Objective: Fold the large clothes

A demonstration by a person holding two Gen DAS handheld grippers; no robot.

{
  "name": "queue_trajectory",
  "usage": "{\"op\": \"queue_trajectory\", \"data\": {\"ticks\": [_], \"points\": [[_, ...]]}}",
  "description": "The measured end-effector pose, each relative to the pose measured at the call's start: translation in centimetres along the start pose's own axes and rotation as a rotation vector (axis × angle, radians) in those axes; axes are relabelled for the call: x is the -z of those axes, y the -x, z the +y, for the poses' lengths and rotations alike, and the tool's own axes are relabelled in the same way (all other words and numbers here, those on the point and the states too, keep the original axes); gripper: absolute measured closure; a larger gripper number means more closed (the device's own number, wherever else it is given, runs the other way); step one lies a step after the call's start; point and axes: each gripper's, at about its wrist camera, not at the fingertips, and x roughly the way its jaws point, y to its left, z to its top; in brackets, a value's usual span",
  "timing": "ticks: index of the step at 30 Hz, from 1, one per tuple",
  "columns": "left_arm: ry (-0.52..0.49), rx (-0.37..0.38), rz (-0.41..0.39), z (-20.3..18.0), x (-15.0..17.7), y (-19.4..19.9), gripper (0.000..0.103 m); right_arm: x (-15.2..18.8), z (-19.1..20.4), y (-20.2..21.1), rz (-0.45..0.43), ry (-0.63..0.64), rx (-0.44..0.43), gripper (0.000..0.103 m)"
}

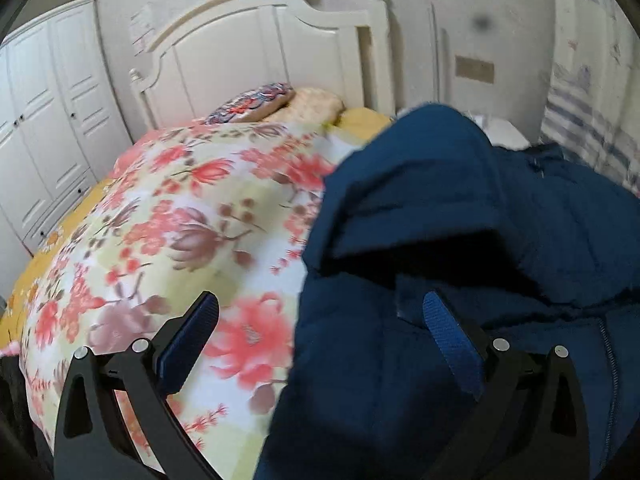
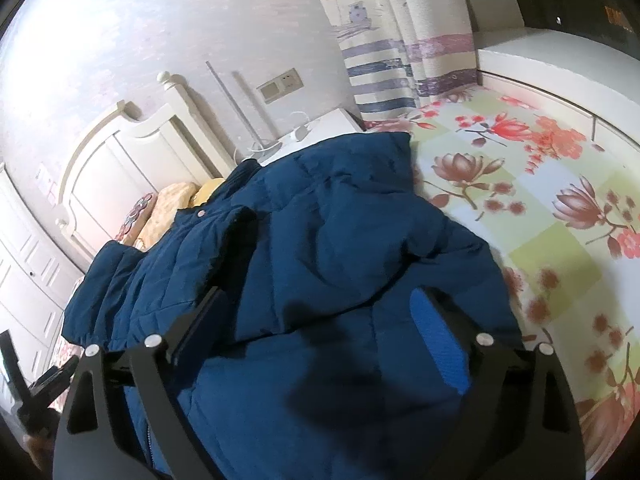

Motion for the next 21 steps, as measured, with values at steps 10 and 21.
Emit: {"op": "queue_trajectory", "data": {"ticks": [10,21], "points": [[0.017,0.077,0.128,0.7,1.6,-3.3,0.004,0.6,5.0,-0.3,0.045,0.204,-0.138,0.019],[0.08,0.127,0.154,1.9,1.8,-3.6,0.004,0.8,9.9,-0.7,0.125,0.357,-0.188,0.086]]}}
